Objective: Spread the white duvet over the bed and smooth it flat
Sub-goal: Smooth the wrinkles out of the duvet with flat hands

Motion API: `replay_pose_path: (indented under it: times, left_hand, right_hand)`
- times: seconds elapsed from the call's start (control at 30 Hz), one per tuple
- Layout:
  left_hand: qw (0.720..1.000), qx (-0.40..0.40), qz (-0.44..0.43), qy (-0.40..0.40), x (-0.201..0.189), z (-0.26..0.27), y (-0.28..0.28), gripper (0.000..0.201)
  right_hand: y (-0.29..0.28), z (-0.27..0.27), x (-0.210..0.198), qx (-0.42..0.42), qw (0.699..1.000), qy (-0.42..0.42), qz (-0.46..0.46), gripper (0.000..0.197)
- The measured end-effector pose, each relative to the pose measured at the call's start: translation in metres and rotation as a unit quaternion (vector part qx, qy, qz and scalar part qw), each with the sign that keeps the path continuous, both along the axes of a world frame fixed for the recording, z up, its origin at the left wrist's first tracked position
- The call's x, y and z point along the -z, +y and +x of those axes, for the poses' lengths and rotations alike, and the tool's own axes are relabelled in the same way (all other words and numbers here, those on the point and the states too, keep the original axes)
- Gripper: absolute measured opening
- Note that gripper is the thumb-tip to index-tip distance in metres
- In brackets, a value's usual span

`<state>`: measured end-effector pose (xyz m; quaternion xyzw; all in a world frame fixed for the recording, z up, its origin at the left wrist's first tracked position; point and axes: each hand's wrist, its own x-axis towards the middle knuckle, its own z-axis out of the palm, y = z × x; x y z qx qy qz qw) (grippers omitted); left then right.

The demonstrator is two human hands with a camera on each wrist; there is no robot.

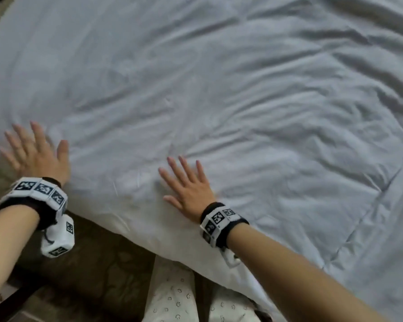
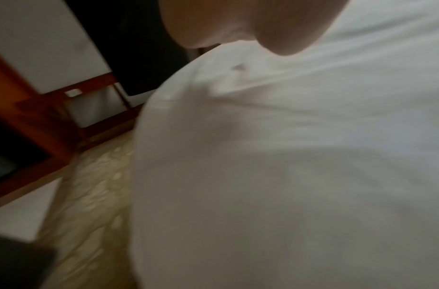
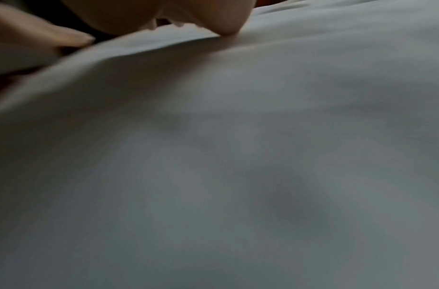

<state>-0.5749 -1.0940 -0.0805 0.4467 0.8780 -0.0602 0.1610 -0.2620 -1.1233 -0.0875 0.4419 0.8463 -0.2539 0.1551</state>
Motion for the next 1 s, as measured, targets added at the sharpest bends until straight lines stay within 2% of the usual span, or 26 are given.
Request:
replay_pose_path:
  times: [0.07,0.1,0.17,0.23,0.3,0.37,0.5,0.57,0.63,0.7,0.87,0.93,1.0]
  left_hand:
    - [0.997,0.063,0.030,-0.019,-0.001,0.046,0.023,0.066]
    - [0.994,0.096,0.040,-0.030,-0.003,0.073,0.035,0.066]
    - [0.980,0.180,0.055,-0.060,-0.005,0.141,0.055,0.065]
    - [0.963,0.251,0.046,-0.092,-0.007,0.207,0.067,0.065]
    - [0.948,0.295,0.037,-0.114,-0.011,0.253,0.071,0.064]
    - [0.926,0.355,0.025,-0.127,-0.016,0.299,0.067,0.063]
    - [0.891,0.440,-0.016,-0.112,-0.024,0.349,0.062,0.063]
    - [0.877,0.468,-0.035,-0.101,-0.028,0.365,0.061,0.063]
    - [0.864,0.494,-0.042,-0.090,-0.034,0.383,0.063,0.063]
    - [0.857,0.507,-0.036,-0.084,-0.038,0.392,0.070,0.063]
    - [0.843,0.529,-0.006,-0.094,-0.037,0.420,0.073,0.062]
    - [0.839,0.537,-0.009,-0.090,-0.029,0.421,0.069,0.061]
    - [0.835,0.544,-0.025,-0.081,-0.021,0.416,0.063,0.061]
  right_hand:
    - [0.028,0.045,0.001,0.164,0.985,-0.027,0.046,0.061]
    - [0.038,0.070,0.004,0.229,0.971,-0.049,0.041,0.062]
    - [0.043,0.128,0.003,0.351,0.930,-0.104,0.008,0.064]
    - [0.023,0.183,0.003,0.444,0.885,-0.135,0.003,0.066]
    - [-0.018,0.217,0.007,0.502,0.852,-0.150,-0.006,0.066]
    - [-0.084,0.241,0.008,0.557,0.814,-0.162,-0.029,0.068]
    - [-0.215,0.221,-0.008,0.619,0.768,-0.122,-0.112,0.086]
    - [-0.249,0.203,-0.015,0.626,0.759,-0.094,-0.149,0.100]
    - [-0.252,0.197,-0.023,0.634,0.753,-0.050,-0.170,0.091]
    - [-0.226,0.199,-0.024,0.623,0.773,-0.038,-0.111,0.077]
    - [-0.112,0.226,-0.025,0.601,0.799,-0.006,0.023,0.074]
    - [-0.086,0.227,-0.015,0.571,0.821,-0.020,0.017,0.072]
    - [-0.087,0.212,-0.003,0.528,0.848,-0.030,-0.017,0.074]
